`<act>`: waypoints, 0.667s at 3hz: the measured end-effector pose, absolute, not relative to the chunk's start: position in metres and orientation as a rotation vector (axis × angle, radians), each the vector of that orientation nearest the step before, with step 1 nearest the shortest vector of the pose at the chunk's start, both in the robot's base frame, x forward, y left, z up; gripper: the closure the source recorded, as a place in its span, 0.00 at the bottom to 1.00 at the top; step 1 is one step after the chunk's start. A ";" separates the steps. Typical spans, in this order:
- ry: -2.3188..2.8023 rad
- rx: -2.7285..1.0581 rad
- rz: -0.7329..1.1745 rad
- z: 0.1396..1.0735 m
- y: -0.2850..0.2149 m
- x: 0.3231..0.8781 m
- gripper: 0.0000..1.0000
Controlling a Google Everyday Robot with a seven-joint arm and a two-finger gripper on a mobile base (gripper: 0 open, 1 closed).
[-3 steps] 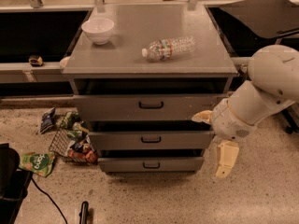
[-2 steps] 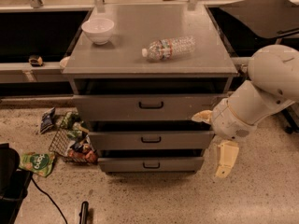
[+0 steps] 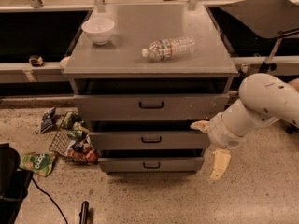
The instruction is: Open middle drawer
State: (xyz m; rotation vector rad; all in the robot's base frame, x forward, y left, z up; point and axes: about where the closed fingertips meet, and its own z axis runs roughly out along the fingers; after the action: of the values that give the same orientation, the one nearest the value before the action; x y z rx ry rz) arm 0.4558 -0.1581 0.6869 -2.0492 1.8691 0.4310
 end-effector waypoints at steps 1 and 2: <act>1.857 -2.001 0.425 0.636 -0.164 0.478 0.00; 1.850 -1.928 0.448 0.591 -0.168 0.496 0.00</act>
Offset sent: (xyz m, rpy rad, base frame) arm 0.0618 -0.0159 -0.1441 0.1495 -0.0553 -0.1041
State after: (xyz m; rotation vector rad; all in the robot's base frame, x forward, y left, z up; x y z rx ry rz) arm 0.4960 -0.1677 0.5913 -1.9282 1.8504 0.4482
